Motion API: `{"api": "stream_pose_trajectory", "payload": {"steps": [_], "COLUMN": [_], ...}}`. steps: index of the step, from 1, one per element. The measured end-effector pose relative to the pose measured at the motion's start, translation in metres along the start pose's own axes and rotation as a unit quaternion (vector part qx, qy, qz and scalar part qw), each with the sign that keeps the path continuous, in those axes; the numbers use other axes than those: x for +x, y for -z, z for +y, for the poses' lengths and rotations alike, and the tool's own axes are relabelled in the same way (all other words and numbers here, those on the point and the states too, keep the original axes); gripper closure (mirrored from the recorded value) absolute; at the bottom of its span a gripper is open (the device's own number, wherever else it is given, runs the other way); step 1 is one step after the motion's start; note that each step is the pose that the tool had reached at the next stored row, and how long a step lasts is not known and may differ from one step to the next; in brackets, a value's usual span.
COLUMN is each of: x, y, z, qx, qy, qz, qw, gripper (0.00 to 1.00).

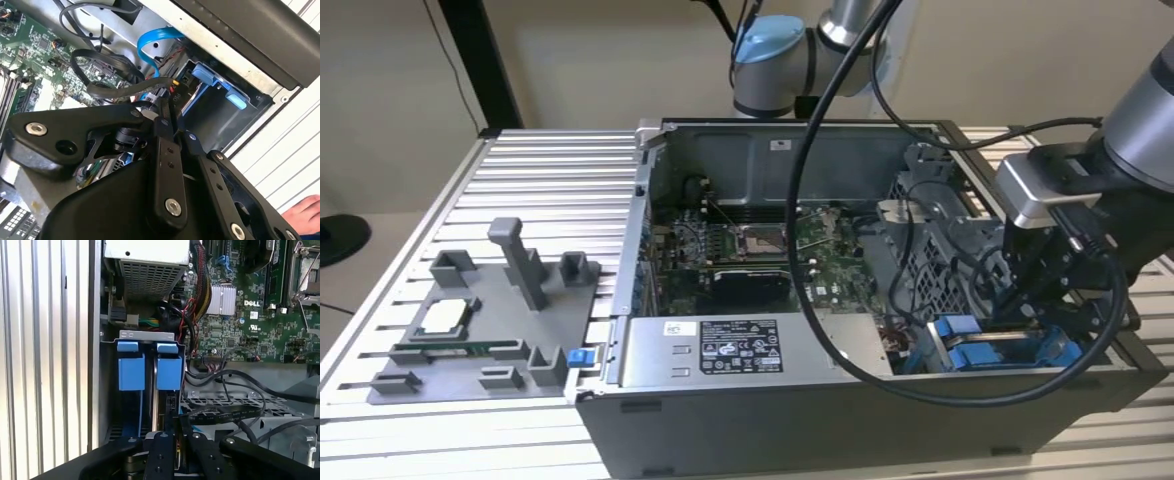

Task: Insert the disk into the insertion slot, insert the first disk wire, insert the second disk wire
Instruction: 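Insert the second disk wire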

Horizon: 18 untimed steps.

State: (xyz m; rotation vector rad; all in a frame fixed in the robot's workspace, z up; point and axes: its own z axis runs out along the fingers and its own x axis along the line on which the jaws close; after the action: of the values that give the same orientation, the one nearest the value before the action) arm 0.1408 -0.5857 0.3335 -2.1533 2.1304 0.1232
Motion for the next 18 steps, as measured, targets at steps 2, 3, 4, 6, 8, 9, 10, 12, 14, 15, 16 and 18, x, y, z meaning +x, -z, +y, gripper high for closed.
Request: {"api": "stream_pose_trajectory", "payload": {"steps": [2, 3, 4, 6, 8, 9, 10, 12, 14, 15, 16, 18], "x": [-0.0002, -0.0002, -0.0002, -0.0004, -0.0012, -0.0018, -0.0024, -0.0037, -0.0049, -0.0055, -0.0060, -0.0071], "y": [-0.0020, -0.0018, -0.0019, -0.0007, 0.0086, 0.0129, 0.0174, 0.0269, 0.0358, 0.0399, 0.0442, 0.0521], "z": [0.0001, 0.0001, 0.0001, 0.0000, -0.0002, -0.0003, -0.0003, -0.0006, -0.0007, -0.0008, -0.0009, -0.0011], "qx": [0.0001, 0.0001, 0.0001, 0.0002, 0.0001, 0.0001, 0.0001, 0.0001, 0.0001, 0.0001, 0.0001, 0.0001], "qy": [0.000, 0.000, 0.000, 0.000, 0.000, 0.000, 0.000, 0.000, 0.000, 0.000, 0.000, 0.000], "qz": [0.0001, 0.0004, 0.0003, -0.0020, -0.0014, -0.0013, -0.0012, -0.0010, -0.0011, -0.0010, -0.0011, -0.0010], "qw": [1.0000, 1.0000, 1.0000, 1.0000, 1.0000, 1.0000, 1.0000, 1.0000, 1.0000, 1.0000, 1.0000, 1.0000], "gripper": [1.00, 1.00, 1.00, 0.00, 0.00, 0.00, 0.00, 0.00, 0.00, 0.00, 0.00, 0.00]}}
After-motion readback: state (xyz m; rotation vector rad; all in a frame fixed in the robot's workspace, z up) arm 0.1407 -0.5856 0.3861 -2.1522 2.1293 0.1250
